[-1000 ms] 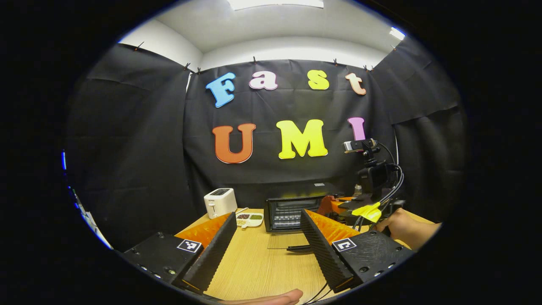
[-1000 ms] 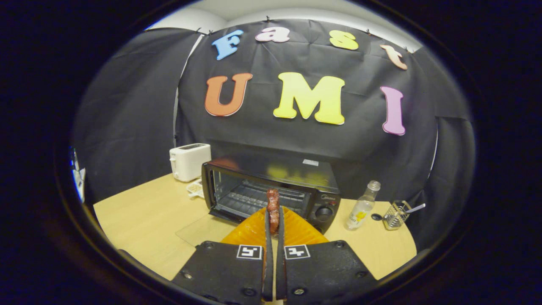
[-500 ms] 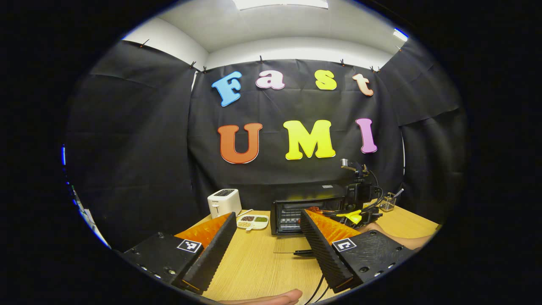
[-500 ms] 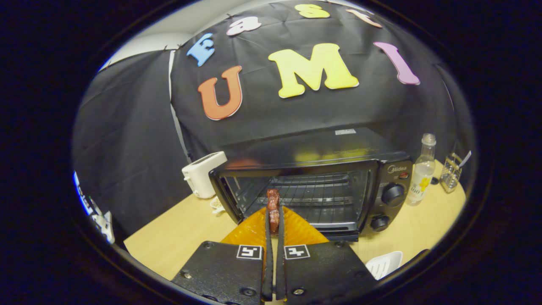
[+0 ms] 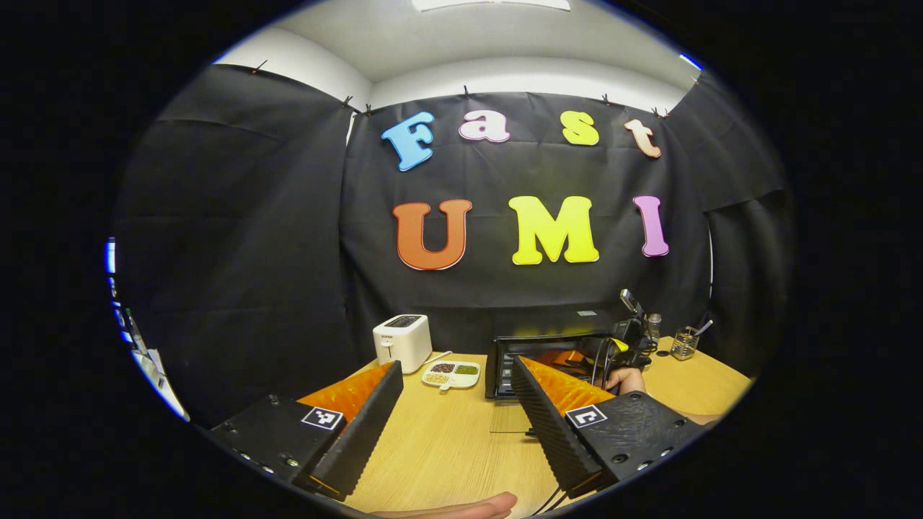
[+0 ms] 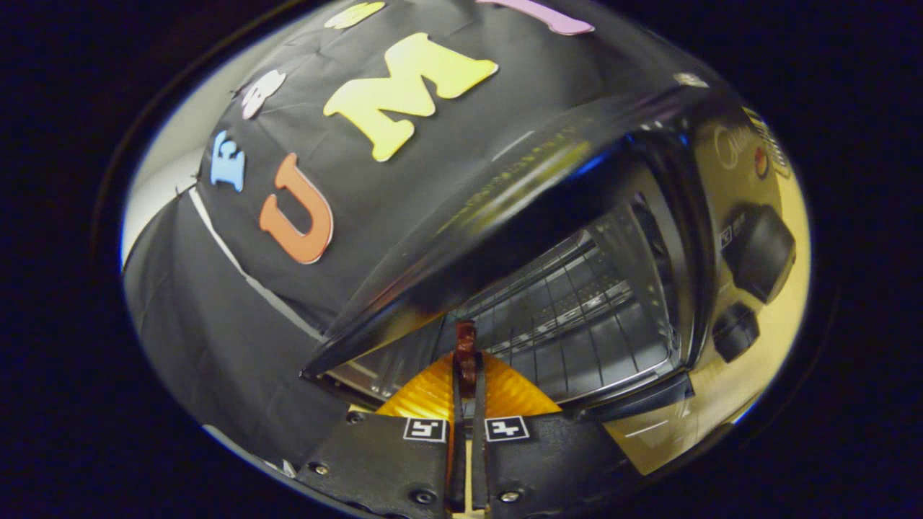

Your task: Open the electric oven with the left hand, put the food in, and close the electric oven.

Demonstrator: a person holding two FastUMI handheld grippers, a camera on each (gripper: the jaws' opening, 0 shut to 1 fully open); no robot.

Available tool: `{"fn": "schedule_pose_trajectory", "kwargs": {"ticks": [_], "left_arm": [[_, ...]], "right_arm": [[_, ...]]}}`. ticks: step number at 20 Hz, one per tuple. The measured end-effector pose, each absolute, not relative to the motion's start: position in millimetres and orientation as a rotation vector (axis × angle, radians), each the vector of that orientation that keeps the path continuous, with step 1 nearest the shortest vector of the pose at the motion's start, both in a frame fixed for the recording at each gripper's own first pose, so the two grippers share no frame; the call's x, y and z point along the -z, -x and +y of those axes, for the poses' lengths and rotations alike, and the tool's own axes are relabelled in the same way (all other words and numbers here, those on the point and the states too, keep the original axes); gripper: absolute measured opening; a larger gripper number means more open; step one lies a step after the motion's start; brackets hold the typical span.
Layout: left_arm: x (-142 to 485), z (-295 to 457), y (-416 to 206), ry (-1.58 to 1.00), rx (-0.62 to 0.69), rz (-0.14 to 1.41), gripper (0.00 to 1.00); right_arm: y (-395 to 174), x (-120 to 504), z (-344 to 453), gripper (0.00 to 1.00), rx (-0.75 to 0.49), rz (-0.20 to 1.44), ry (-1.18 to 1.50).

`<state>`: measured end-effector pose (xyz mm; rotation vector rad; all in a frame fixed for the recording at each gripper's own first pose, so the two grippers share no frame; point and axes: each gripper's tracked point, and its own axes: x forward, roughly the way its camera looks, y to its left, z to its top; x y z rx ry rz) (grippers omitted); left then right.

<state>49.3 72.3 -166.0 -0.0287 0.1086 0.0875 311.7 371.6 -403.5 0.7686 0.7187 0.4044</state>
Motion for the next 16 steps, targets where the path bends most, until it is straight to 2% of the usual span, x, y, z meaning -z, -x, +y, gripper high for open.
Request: {"fn": "schedule_pose_trajectory", "kwargs": {"ticks": [7, 9, 10, 12, 15, 16], "left_arm": [[185.2, 69.9, -56.0, 0.036, -0.084, 0.150, 0.96], [187.0, 65.8, -57.8, 0.041, -0.070, 0.149, 0.96], [189.8, 62.8, -58.7, 0.044, -0.062, 0.156, 0.96], [198.5, 62.2, -61.0, 0.034, -0.066, 0.181, 0.96], [204.0, 60.7, -61.1, 0.025, -0.073, 0.200, 0.96], [205.7, 57.8, -59.3, 0.030, -0.067, 0.206, 0.96]], "right_arm": [[-319.9, 419.9, 367.5, 0.13, -0.337, 0.719, -0.678], [-322.4, 428.9, 362.8, 0.20, -0.302, 0.725, -0.555], [-320.7, 432.9, 359.4, 0.27, -0.295, 0.728, -0.487], [-320.3, 431.3, 357.1, 0.32, -0.321, 0.701, -0.416], [-320.7, 433.6, 347.5, 0.34, -0.326, 0.706, -0.340], [-319.5, 432.4, 343.5, 0.41, -0.333, 0.709, -0.330]]}}
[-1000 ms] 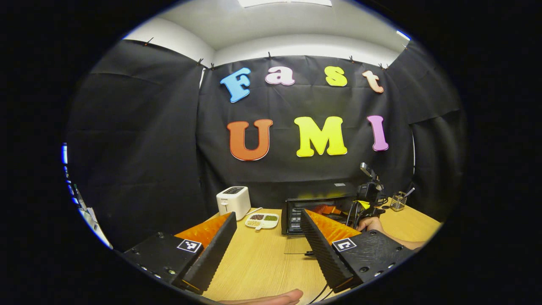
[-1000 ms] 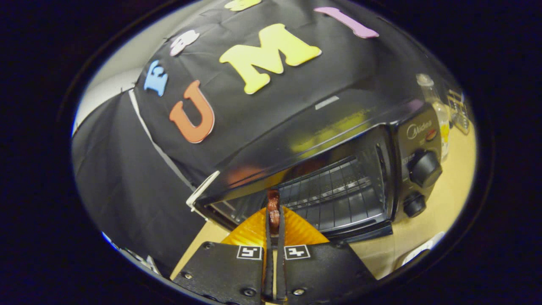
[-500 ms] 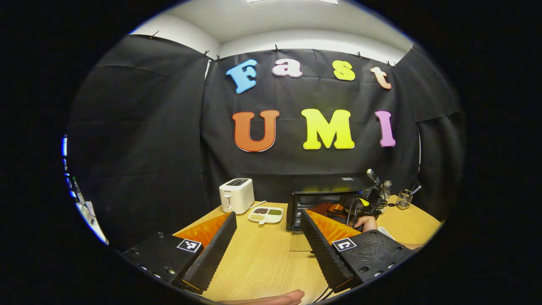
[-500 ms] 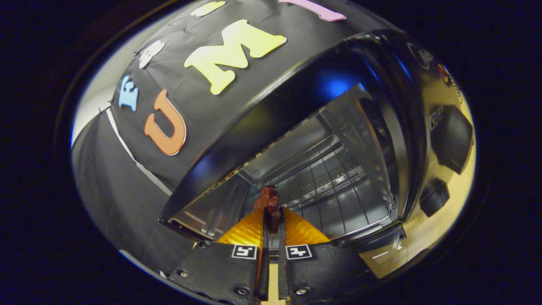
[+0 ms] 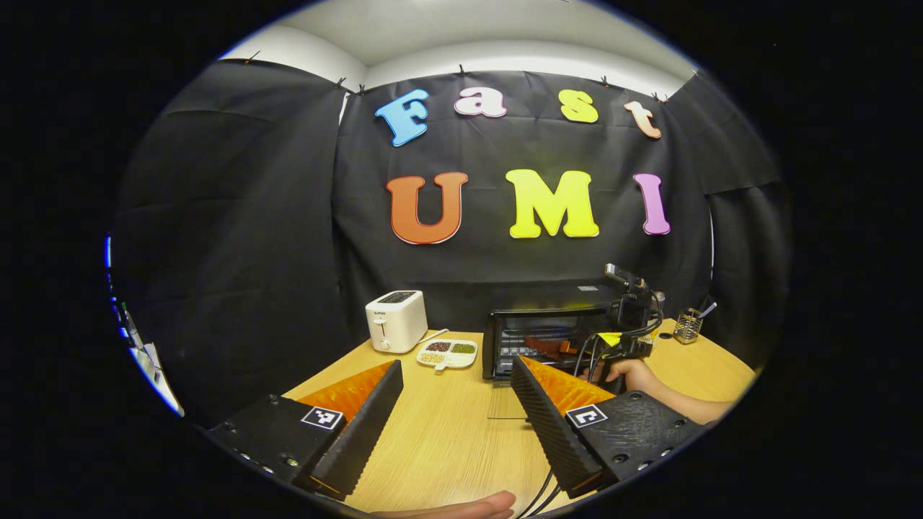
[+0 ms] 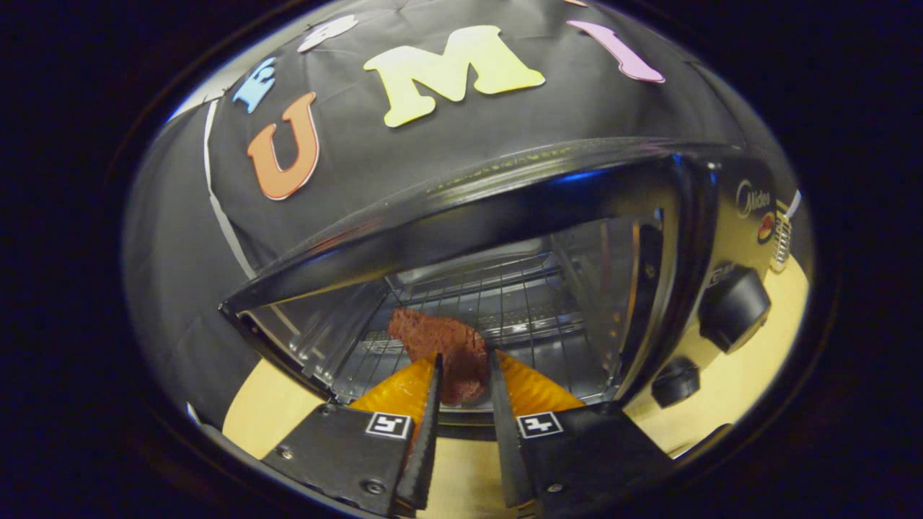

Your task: Open the electric oven with the left hand, put the food in, and close the electric oven.

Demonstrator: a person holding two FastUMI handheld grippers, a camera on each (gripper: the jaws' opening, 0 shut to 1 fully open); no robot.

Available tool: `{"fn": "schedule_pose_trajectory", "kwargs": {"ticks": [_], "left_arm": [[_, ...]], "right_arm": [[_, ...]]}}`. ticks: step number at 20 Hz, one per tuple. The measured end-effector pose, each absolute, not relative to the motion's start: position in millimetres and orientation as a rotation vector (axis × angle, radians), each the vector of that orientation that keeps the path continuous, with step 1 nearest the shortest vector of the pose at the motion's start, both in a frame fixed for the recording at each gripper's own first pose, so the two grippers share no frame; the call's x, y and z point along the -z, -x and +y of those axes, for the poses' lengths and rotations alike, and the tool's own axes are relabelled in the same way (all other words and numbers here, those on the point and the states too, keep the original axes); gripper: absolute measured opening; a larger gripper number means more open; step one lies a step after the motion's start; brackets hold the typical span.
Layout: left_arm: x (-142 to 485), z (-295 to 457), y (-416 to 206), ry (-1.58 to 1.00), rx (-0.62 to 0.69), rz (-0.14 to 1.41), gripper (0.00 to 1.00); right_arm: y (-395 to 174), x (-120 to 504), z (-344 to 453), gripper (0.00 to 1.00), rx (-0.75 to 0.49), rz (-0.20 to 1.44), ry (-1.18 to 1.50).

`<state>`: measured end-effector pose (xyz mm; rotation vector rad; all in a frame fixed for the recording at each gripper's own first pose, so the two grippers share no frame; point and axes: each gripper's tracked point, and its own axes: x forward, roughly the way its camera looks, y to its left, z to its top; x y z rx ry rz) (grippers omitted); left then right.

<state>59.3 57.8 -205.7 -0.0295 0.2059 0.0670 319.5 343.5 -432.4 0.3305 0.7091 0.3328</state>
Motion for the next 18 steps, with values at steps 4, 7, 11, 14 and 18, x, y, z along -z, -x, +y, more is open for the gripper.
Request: {"fn": "schedule_pose_trajectory", "kwargs": {"ticks": [4, 7, 11, 14, 18], "left_arm": [[209.2, 53.6, -54.6, 0.025, -0.061, 0.224, 0.96], [209.5, 43.4, -51.6, 0.018, -0.035, 0.224, 0.96], [220.7, 27.4, -50.2, 0.004, -0.003, 0.239, 0.96], [227.0, 11.0, -51.6, 0.039, 0.028, 0.261, 0.96], [246.5, -12.8, -60.4, 0.069, 0.090, 0.300, 0.96]], "right_arm": [[-316.0, 426.3, 321.1, 0.64, -0.315, 0.715, -0.313], [-294.5, 414.0, 305.4, 0.75, -0.319, 0.726, -0.279], [-256.8, 387.1, 290.2, 0.83, -0.366, 0.707, -0.257], [-234.4, 360.1, 274.3, 0.87, -0.370, 0.647, -0.207], [-194.4, 313.9, 260.2, 0.93, -0.375, 0.559, -0.164]]}}
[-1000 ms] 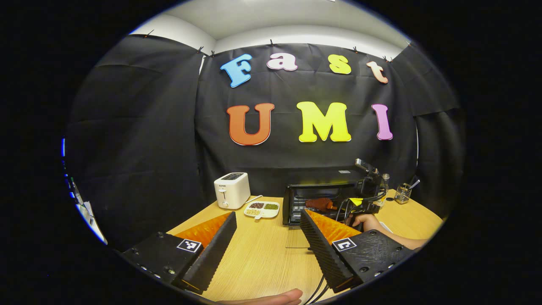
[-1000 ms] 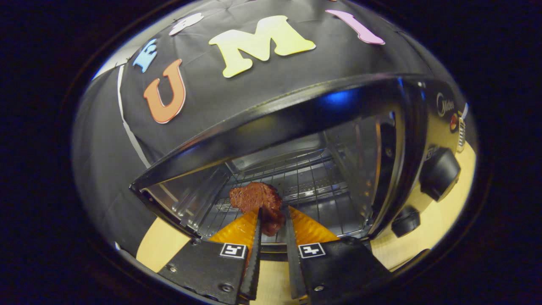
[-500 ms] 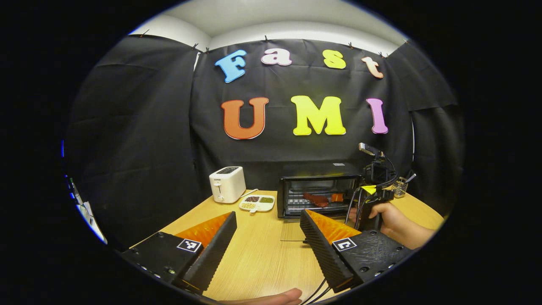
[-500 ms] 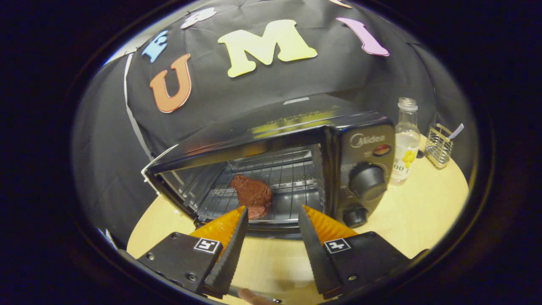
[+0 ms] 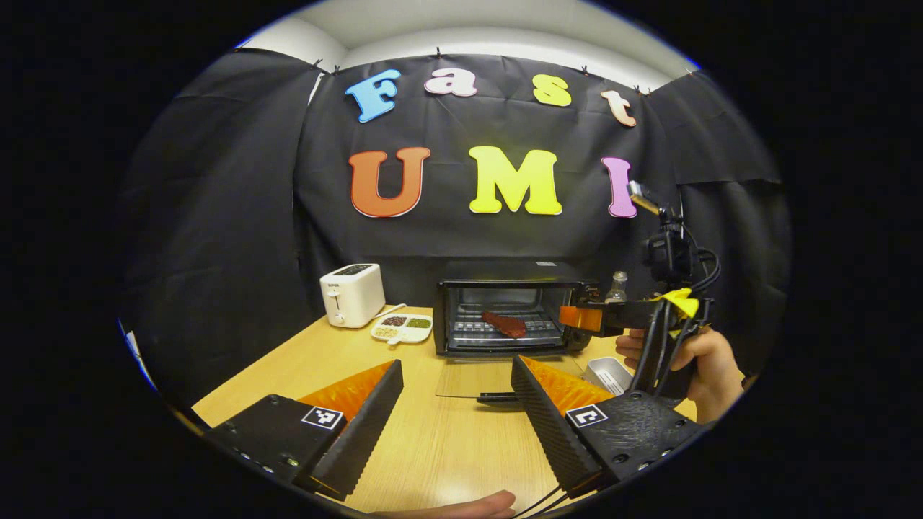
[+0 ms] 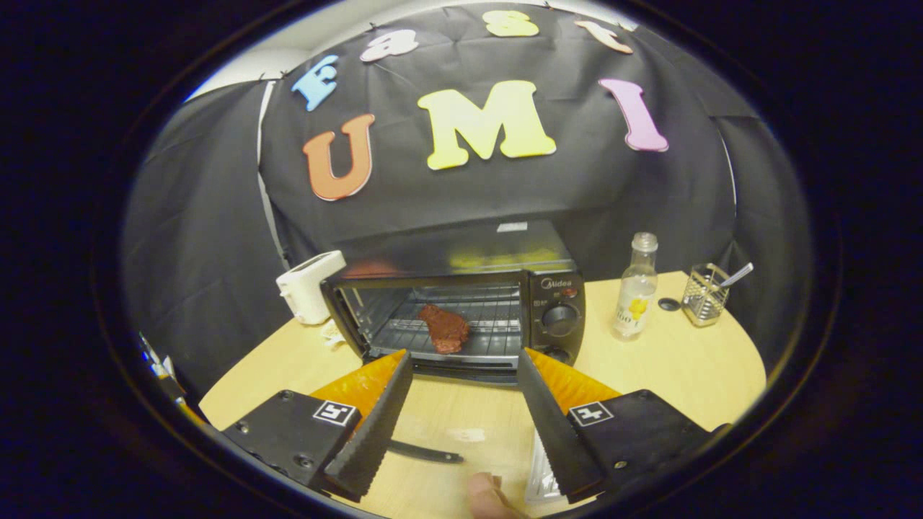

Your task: Open the electric oven with the left hand, put the food in, and close the electric oven.

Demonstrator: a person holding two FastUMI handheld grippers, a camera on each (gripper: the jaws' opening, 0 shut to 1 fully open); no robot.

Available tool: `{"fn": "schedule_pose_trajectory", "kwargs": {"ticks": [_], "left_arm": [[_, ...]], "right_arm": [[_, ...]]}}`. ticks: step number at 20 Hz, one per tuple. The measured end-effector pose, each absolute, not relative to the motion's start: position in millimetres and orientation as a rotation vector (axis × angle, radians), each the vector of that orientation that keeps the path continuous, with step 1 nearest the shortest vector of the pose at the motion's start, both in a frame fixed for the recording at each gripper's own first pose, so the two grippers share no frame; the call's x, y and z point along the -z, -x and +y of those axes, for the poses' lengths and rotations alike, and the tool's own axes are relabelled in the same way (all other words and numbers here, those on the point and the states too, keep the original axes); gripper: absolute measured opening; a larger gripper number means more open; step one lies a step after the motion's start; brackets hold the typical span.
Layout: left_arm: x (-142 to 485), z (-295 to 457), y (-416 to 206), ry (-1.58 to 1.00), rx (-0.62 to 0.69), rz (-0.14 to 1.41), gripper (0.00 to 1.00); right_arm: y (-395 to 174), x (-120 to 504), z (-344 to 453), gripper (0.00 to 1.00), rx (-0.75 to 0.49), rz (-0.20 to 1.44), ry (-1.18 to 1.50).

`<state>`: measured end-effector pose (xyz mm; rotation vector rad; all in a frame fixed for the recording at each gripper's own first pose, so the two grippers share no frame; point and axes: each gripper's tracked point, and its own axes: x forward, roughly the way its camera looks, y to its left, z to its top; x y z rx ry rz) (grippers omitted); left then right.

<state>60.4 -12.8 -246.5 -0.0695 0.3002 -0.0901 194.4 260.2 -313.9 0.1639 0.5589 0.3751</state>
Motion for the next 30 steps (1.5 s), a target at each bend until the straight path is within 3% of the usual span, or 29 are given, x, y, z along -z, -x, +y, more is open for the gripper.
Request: {"fn": "schedule_pose_trajectory", "kwargs": {"ticks": [4, 6, 14, 22, 23, 24, 30], "left_arm": [[275.3, -34.3, -68.5, 0.097, 0.159, 0.366, 0.96], [288.0, -42.5, -73.6, 0.083, 0.181, 0.393, 0.98], [344.9, -102.2, -93.0, 0.100, 0.300, 0.513, 0.98], [411.8, -137.7, -115.6, 0.049, 0.329, 0.647, 0.98], [421.3, -136.4, -120.5, 0.038, 0.313, 0.669, 0.89], [427.4, -136.3, -126.9, 0.022, 0.304, 0.679, 0.98], [434.5, -133.4, -144.6, -0.047, 0.270, 0.731, 0.94]], "right_arm": [[-147.5, 250.1, 235.5, 0.93, -0.350, 0.445, -0.150], [-122.9, 214.8, 218.9, 0.99, -0.336, 0.369, -0.119], [-52.0, 106.5, 136.9, 0.98, -0.235, 0.157, -0.096], [22.4, 59.3, 63.1, 0.97, -0.150, 0.031, -0.145], [27.0, 55.3, 55.2, 0.97, -0.131, 0.012, -0.140], [31.8, 52.8, 50.8, 0.97, -0.121, -0.005, -0.132], [49.1, 52.3, 43.4, 0.99, -0.126, -0.036, -0.129]]}}
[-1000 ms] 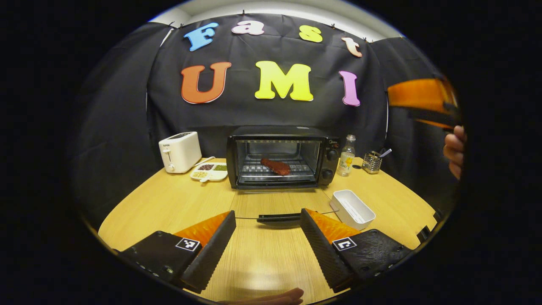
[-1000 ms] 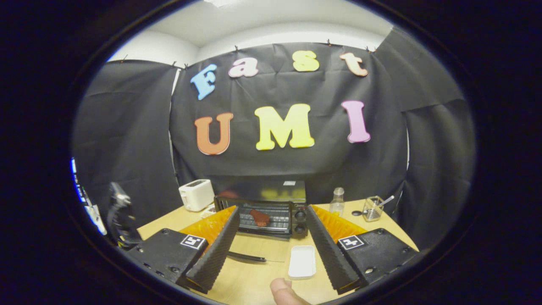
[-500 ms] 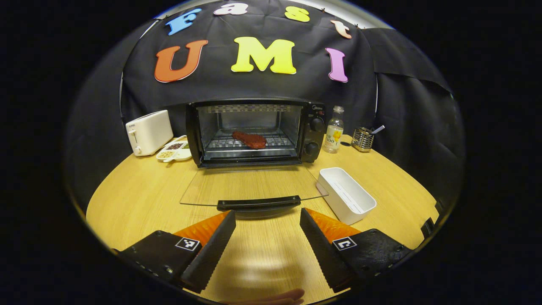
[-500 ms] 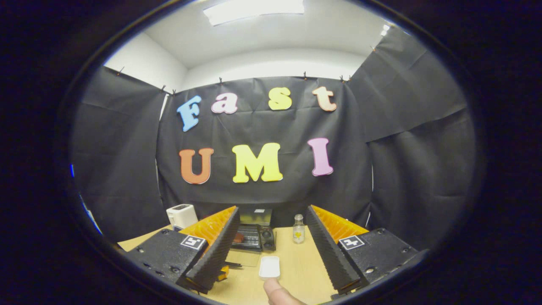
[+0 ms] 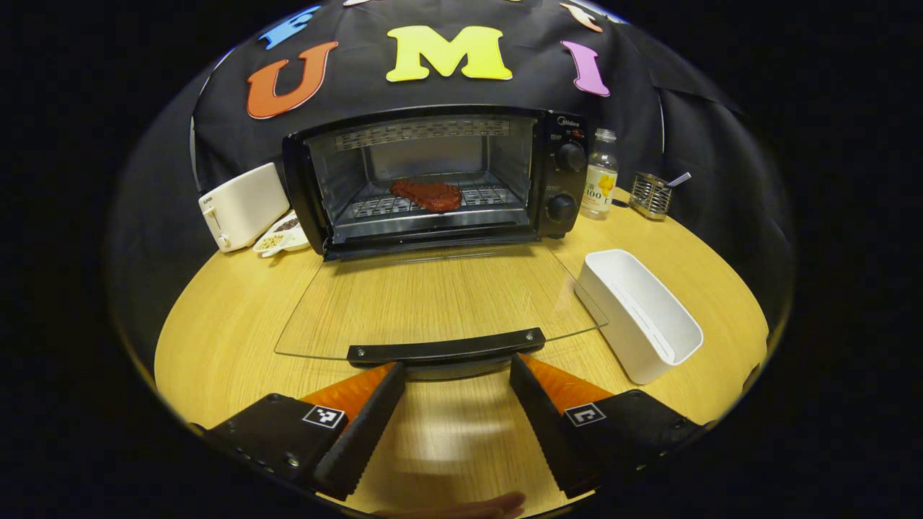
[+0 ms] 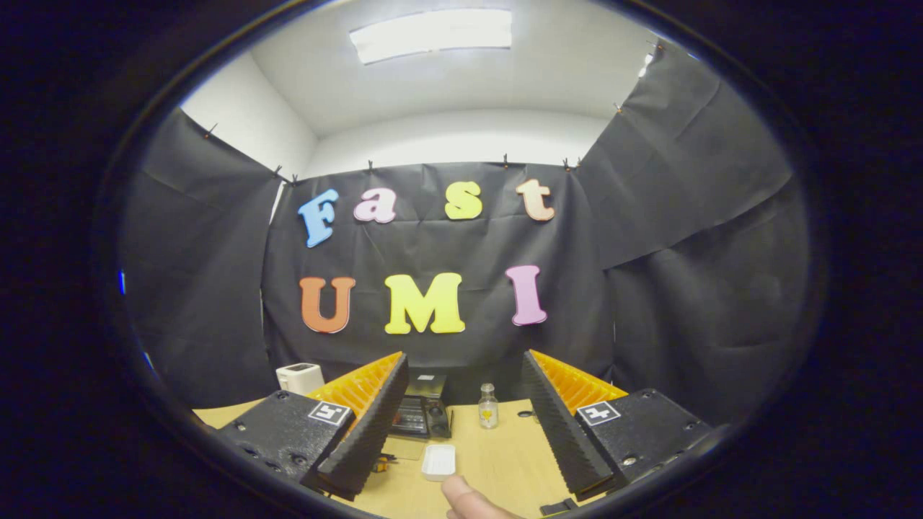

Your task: Open the electric oven with the left hand, put the food in, and close the electric oven.

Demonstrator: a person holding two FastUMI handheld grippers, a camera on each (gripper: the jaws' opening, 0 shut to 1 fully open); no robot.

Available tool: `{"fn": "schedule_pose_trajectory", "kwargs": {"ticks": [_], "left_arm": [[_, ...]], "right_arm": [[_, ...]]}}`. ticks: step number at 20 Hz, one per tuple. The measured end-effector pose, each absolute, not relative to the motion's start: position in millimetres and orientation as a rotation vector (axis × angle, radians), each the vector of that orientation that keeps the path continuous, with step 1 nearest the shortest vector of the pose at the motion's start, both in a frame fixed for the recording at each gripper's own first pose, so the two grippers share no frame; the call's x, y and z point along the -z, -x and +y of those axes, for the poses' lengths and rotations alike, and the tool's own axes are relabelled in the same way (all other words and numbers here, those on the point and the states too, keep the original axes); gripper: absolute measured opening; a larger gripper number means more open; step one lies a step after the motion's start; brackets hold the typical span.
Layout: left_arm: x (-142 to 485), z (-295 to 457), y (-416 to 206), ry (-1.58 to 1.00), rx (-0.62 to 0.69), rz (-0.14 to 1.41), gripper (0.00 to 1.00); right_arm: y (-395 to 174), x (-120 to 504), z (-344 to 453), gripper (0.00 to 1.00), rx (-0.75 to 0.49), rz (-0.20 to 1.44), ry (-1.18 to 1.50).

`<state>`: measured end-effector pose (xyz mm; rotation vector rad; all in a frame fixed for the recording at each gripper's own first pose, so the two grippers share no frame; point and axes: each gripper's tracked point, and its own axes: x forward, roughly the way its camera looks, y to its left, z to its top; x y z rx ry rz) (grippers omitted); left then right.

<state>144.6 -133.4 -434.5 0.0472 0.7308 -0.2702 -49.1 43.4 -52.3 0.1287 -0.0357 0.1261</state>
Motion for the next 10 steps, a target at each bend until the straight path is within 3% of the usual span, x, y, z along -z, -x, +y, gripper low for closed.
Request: {"fn": "schedule_pose_trajectory", "kwargs": {"ticks": [10], "left_arm": [[407.0, -131.3, -149.0, 0.001, 0.270, 0.696, 0.96]], "right_arm": [[41.4, 65.9, 30.7, 0.97, -0.104, 0.008, -0.135]]}}
